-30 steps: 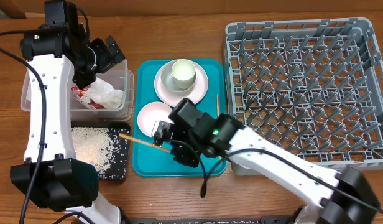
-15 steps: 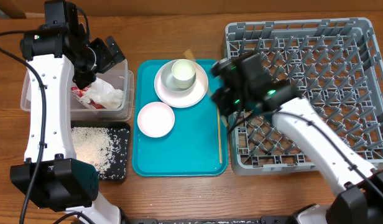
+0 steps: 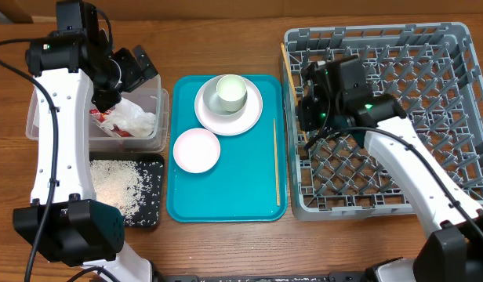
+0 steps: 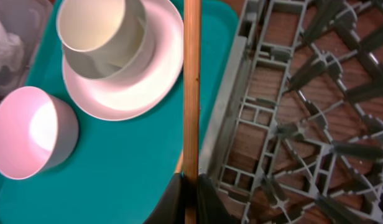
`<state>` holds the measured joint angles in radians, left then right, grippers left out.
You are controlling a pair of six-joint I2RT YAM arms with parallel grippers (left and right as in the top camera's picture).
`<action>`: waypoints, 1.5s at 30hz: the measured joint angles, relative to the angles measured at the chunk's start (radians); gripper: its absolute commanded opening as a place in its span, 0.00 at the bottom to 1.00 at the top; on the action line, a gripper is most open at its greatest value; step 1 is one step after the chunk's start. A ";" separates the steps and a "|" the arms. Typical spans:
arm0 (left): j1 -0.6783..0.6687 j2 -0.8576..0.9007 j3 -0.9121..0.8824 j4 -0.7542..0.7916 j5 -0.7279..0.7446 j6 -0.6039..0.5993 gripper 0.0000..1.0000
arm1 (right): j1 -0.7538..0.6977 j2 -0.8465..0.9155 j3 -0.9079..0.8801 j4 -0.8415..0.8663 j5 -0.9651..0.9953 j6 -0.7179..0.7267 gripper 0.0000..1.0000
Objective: Sort waste into correct bins and load items into the dishwasher
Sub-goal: 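Lower the chopstick into the grey rack and open right gripper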
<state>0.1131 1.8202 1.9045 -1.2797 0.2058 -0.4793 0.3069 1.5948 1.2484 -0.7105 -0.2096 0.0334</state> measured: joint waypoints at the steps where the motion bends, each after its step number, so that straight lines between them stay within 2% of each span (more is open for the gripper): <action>1: 0.000 0.000 0.000 0.000 0.000 0.000 1.00 | 0.000 0.000 -0.010 0.005 0.008 0.001 0.04; 34: 0.000 0.000 0.000 0.000 0.000 0.000 1.00 | 0.000 0.037 -0.046 0.008 0.087 0.051 0.04; 45: 0.000 0.000 0.000 0.000 0.000 0.000 1.00 | 0.000 0.037 -0.046 -0.010 0.087 0.114 0.05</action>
<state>0.1131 1.8202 1.9045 -1.2797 0.2058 -0.4793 0.3073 1.6318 1.2022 -0.7208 -0.1226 0.1471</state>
